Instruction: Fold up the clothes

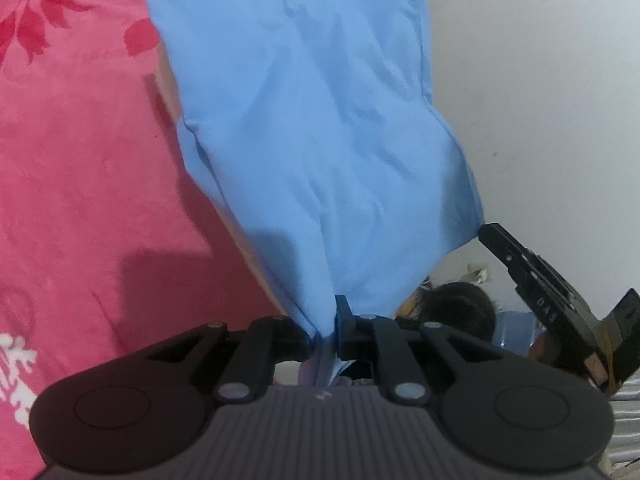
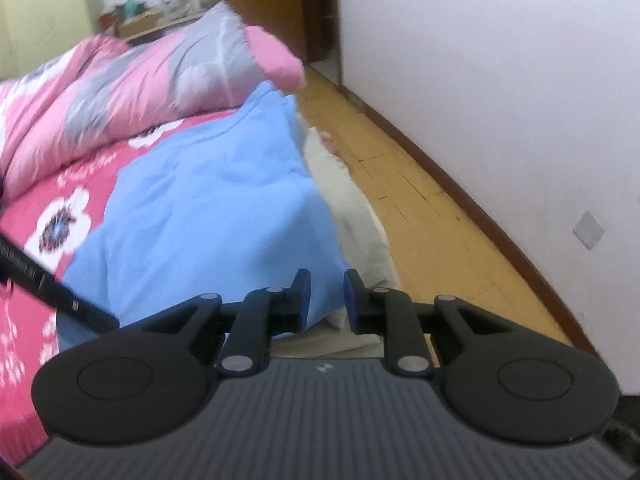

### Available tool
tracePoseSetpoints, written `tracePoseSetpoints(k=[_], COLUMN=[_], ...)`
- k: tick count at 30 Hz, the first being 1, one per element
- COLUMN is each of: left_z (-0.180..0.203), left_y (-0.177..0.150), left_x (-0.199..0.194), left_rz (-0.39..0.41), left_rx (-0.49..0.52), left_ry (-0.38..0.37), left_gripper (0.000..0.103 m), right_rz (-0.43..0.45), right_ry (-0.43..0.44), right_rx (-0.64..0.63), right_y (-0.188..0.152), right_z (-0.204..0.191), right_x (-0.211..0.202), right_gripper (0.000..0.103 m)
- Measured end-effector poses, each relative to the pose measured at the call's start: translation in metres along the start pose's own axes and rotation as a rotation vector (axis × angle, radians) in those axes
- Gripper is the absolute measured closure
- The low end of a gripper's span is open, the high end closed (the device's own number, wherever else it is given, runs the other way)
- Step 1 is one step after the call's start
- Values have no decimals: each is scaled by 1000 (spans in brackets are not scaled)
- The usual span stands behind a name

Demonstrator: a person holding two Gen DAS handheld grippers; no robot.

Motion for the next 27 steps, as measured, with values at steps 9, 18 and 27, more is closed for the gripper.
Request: tracePoseSetpoints(k=[9, 18, 27], left_z=[-3, 3, 3], left_y=[9, 18, 21], left_x=[8, 32, 30], left_rz=[-77, -108, -112], left_rx=[-5, -2, -37], left_ry=[51, 102, 137], left_gripper=[83, 83, 83], right_rz=[-17, -99, -181], right_ry=[97, 312, 527], right_rx=[110, 156, 200], right_y=[0, 18, 37], right_z=[25, 44, 62], right_x=[17, 38, 58], right_gripper=[69, 62, 78])
Point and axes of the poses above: each gripper's, at about its wrist camera, not at the fingertips, and x roughly the way its jaws point, z to its right, y to its top, the point moved 1 cm from there along x, roughly the way its jaws point, and after that the axes turned 14 degrees about -y, right-handed, at the moved point
